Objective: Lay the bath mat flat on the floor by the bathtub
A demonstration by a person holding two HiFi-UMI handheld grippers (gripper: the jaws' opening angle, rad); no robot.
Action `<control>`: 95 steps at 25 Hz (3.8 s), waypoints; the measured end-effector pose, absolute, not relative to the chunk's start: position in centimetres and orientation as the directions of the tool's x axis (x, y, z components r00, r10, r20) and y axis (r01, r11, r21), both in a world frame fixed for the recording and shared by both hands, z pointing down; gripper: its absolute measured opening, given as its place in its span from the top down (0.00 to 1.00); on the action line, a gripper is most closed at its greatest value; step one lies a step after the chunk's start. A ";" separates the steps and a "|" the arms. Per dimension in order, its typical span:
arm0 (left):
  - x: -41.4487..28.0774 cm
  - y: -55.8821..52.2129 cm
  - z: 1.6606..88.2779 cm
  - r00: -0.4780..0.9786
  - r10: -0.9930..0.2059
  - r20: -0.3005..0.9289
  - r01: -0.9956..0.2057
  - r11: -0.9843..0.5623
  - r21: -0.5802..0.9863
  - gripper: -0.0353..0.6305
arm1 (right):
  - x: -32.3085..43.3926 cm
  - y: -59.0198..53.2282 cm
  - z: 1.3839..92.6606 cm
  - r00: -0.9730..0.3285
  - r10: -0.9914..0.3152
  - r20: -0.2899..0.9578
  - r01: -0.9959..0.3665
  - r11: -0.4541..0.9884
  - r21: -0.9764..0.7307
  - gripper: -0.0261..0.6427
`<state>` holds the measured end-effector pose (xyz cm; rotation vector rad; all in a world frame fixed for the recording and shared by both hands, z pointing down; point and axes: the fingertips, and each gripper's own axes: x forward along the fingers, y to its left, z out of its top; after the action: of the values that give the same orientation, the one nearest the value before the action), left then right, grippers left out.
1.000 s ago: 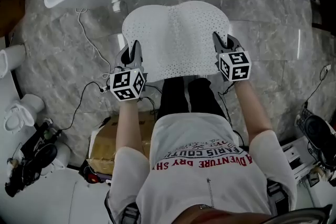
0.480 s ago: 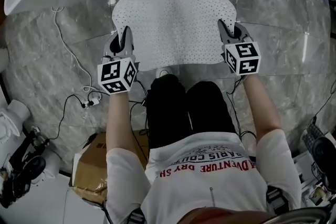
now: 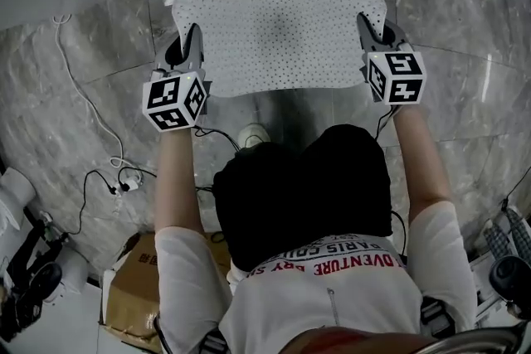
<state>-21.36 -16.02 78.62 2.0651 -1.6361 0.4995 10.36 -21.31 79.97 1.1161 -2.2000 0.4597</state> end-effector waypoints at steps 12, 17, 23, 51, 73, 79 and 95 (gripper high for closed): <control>-23.5 -16.7 89.0 0.181 -0.741 0.647 -0.982 -0.168 0.083 0.92 | 14.1 -21.1 90.5 -0.324 -0.520 0.790 -0.817 0.575 0.043 0.94; -25.5 -16.4 93.1 0.133 -0.710 0.691 -0.991 -0.114 0.073 0.92 | 16.2 -21.1 94.3 -0.250 -0.494 0.833 -0.841 0.536 0.065 0.94; -28.1 -15.7 97.0 0.027 -0.680 0.733 -0.999 -0.031 0.008 0.92 | 18.0 -21.2 97.4 -0.165 -0.462 0.872 -0.837 0.533 0.124 0.94; -18.4 -18.9 77.8 0.223 -0.773 0.594 -0.975 -0.166 0.150 0.93 | 9.7 -23.0 78.5 -0.420 -0.657 0.626 -0.870 0.489 -0.071 0.95; -11.3 -13.8 15.5 0.351 -0.877 0.327 -0.936 -0.322 0.140 0.93 | 5.7 -16.2 16.6 -0.644 -0.705 0.297 -0.761 0.628 -0.161 0.95; -11.9 -10.7 4.8 0.337 -0.915 0.222 -0.941 -0.333 0.054 0.93 | 7.2 -14.2 4.9 -0.645 -0.749 0.152 -0.760 0.649 -0.027 0.95; -10.7 -5.2 -3.3 0.341 -0.935 0.096 -0.939 -0.344 -0.012 0.93 | 10.6 -9.2 -0.9 -0.650 -0.757 0.070 -0.756 0.653 0.046 0.95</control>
<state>-10.69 -5.17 -3.33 2.5347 -1.7723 0.1328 10.57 -9.16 -0.86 1.2747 -2.7808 -0.0193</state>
